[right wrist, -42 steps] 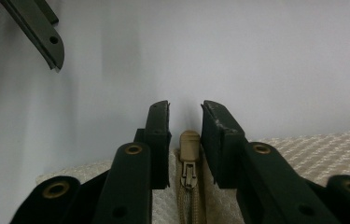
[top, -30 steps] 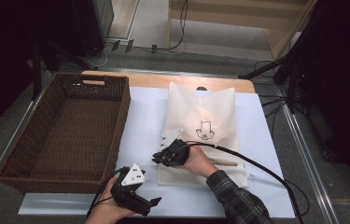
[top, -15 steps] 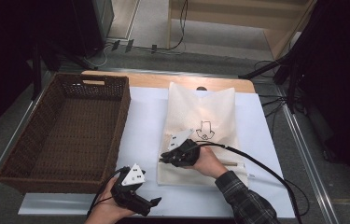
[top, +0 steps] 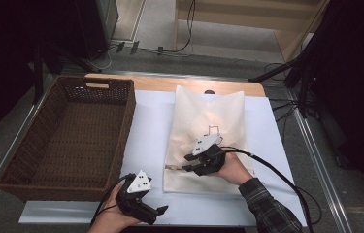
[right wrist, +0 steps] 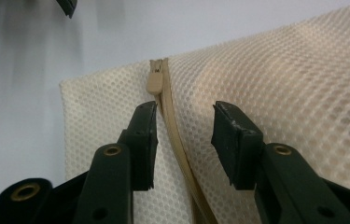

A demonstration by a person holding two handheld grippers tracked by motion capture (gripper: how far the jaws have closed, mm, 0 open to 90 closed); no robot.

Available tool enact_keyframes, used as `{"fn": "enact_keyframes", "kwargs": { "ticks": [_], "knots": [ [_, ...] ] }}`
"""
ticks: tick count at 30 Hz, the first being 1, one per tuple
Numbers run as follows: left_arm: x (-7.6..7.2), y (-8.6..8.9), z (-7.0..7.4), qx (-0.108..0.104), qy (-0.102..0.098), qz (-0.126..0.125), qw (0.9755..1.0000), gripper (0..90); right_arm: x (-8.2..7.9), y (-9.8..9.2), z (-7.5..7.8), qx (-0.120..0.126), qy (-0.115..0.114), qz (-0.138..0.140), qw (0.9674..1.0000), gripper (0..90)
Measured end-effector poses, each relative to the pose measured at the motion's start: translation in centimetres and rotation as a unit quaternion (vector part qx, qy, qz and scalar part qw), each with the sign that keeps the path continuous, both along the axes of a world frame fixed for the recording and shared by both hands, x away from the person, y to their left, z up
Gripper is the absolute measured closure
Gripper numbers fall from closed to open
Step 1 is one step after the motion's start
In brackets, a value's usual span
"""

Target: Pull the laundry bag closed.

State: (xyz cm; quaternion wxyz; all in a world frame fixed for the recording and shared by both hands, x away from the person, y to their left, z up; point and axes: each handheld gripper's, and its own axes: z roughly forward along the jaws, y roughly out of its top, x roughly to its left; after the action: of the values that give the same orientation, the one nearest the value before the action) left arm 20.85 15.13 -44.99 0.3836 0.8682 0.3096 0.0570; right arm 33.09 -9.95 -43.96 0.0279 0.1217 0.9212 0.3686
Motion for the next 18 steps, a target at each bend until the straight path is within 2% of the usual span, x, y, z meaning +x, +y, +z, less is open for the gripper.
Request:
{"fn": "enact_keyframes", "kwargs": {
  "ticks": [5, 12, 14, 18],
  "knots": [
    [0.0, -0.1, 0.0, 0.004, 0.002, -0.003, 1.0, 0.0, 0.3, 0.1, -1.1, -0.009, 0.009, 0.005, 0.9999, 58.3],
    [0.0, -0.1, -0.1, 0.001, 0.004, -0.003, 1.0, 0.0, 0.3, 0.8, -2.7, -0.031, 0.0, 0.017, 0.9994, 55.7],
    [0.0, -0.1, -0.1, 0.001, 0.004, -0.003, 1.0, 0.0, 0.3, 0.7, -2.8, -0.027, 0.003, 0.018, 0.9995, 55.9],
    [0.1, -0.2, -0.2, 0.002, 0.005, -0.002, 1.0, 0.0, 0.2, 0.7, -2.9, -0.025, -0.006, 0.021, 0.9995, 56.8]
  ]
}}
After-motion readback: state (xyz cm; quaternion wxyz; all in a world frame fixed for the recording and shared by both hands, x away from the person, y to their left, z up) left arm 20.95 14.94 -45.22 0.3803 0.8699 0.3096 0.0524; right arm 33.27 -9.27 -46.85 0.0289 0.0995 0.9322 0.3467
